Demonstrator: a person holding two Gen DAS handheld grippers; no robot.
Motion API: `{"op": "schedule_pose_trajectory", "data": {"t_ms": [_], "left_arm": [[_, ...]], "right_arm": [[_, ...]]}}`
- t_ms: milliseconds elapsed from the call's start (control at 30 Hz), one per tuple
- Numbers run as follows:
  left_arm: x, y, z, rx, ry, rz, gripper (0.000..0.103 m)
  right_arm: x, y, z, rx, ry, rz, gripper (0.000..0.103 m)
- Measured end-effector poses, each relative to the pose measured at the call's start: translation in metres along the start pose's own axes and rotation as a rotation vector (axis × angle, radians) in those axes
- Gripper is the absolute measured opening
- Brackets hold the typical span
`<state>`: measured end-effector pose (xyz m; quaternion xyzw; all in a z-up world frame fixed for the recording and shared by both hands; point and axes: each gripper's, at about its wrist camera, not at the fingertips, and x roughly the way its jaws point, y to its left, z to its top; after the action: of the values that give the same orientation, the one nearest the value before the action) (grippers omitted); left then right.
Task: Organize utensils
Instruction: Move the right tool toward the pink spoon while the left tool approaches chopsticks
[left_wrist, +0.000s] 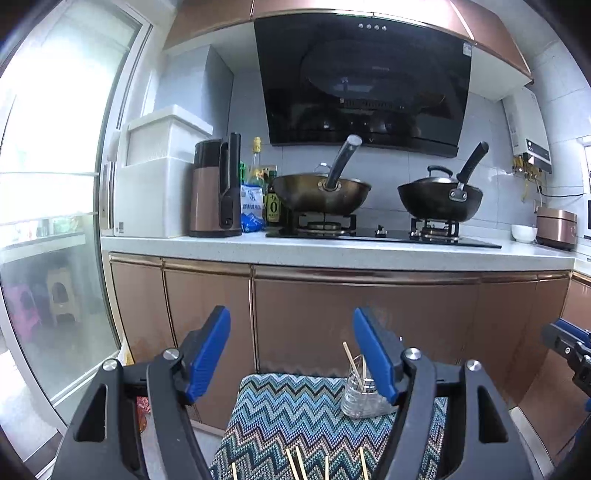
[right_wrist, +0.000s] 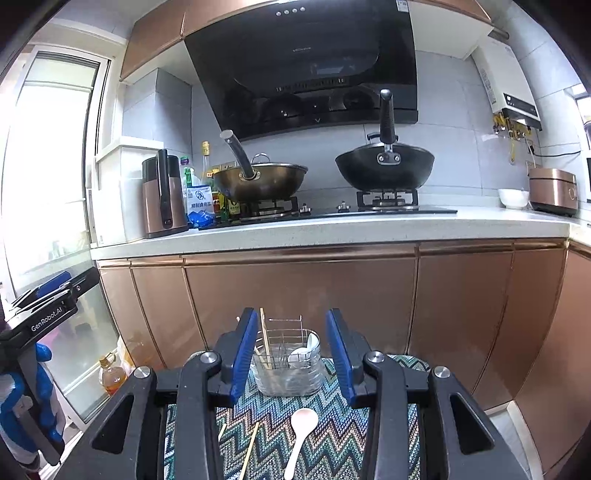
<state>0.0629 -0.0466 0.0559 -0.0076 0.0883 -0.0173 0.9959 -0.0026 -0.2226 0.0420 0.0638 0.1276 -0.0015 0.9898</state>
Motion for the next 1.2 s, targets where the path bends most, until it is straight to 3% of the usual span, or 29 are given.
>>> {"op": "schedule_pose_trajectory", "data": {"t_ms": [667, 800, 1033, 1200], "left_arm": [[0.052, -0.006, -0.034, 0.026, 0.145, 0.013, 0.067], [0.083, 0.004, -0.05, -0.013, 0.274, -0.025, 0.067], [0.16, 0.025, -0.109, -0.12, 0.662, -0.144, 0.067], [0.187, 0.034, -0.15, -0.163, 0.833, -0.185, 0.066]], "right_arm": [[0.047, -0.012, -0.024, 0.006, 0.128, 0.021, 0.036], [0.068, -0.019, -0.034, 0.029, 0.198, 0.05, 0.036], [0.128, -0.037, -0.065, 0.085, 0.412, 0.106, 0.036], [0.162, -0.042, -0.093, 0.083, 0.525, 0.105, 0.036]]}}
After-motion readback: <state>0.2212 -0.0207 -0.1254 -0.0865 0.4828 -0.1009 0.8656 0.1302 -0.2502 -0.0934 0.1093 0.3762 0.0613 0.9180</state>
